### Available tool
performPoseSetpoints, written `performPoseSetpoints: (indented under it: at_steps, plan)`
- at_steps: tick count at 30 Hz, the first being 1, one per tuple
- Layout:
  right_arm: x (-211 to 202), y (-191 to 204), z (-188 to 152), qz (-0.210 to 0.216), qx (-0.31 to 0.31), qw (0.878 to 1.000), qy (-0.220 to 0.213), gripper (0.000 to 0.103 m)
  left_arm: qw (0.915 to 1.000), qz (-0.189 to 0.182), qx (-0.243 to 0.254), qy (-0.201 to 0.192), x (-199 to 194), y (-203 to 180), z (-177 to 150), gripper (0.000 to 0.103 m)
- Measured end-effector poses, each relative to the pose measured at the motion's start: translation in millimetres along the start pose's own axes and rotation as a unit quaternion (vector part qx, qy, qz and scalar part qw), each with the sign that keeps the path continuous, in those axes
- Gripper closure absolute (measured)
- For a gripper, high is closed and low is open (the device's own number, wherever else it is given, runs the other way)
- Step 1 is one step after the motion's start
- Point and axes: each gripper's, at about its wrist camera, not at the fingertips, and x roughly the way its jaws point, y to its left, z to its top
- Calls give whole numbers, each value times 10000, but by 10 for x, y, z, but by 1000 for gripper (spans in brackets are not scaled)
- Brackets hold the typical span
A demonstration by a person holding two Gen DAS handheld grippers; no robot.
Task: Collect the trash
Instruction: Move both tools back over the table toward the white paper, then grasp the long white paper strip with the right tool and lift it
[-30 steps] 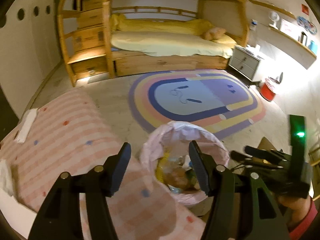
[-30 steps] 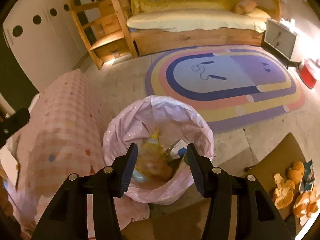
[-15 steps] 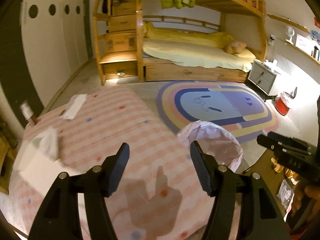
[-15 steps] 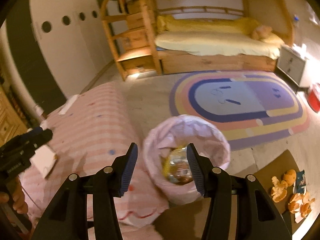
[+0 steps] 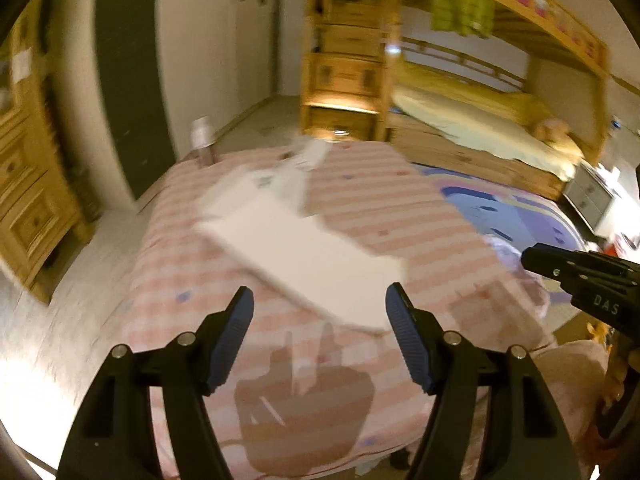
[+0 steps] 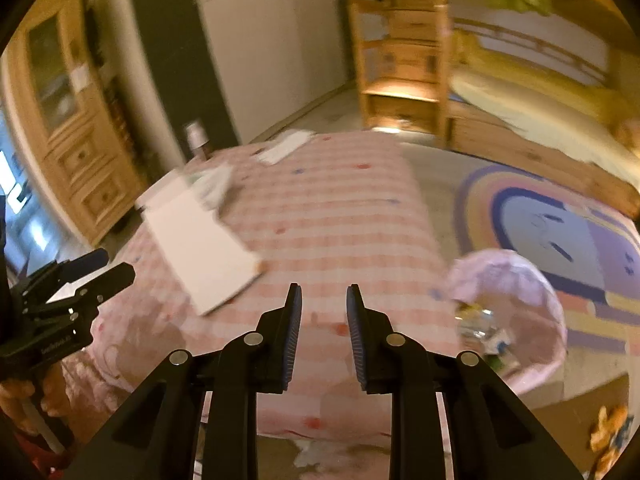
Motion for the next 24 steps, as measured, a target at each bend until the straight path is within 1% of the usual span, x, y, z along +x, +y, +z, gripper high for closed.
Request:
performPoseSetpoints:
  at_steps: [3, 5, 8, 10, 11, 13, 14, 15, 16, 19, 24]
  plan:
    - [214, 274, 51, 208, -318, 9991, 162, 67, 9994, 216, -264, 47, -1, 291, -99, 36]
    - [339, 434, 79, 304, -504, 9980, 228, 66, 9983, 341, -450, 105, 8, 486, -155, 36]
    - [529, 587, 132, 400, -709, 9961, 327, 61, 9969, 491, -597, 128, 25, 670, -193, 35]
    - [661, 680, 177, 476, -835, 9947, 354, 50, 9963, 580, -628, 128, 40, 754, -208, 33]
    - [707, 703, 193, 483, -886, 9942, 370, 47, 9962, 584, -638, 136, 49, 776, -213, 32]
    - [815, 780, 220, 516, -1040, 9926, 370, 33, 9959, 620, -638, 166, 83, 809, -210, 32]
    - [865, 820, 233, 526, -1101, 9918, 380, 29, 9959, 632, -629, 176, 104, 821, -203, 32]
    - [916, 855, 248, 564, -1172, 9908, 384, 21, 9958, 636, -629, 197, 123, 830, -200, 32]
    - [954, 885, 261, 611, -1240, 9897, 363, 15, 9957, 642, -635, 209, 144, 847, -205, 32]
    - [1082, 946, 312, 674, -1453, 9862, 424, 14, 9954, 626, -688, 242, 215, 901, -180, 32]
    - [1314, 955, 383, 781, -1566, 9827, 603, 14, 9950, 616, -718, 318, 284, 913, -172, 32]
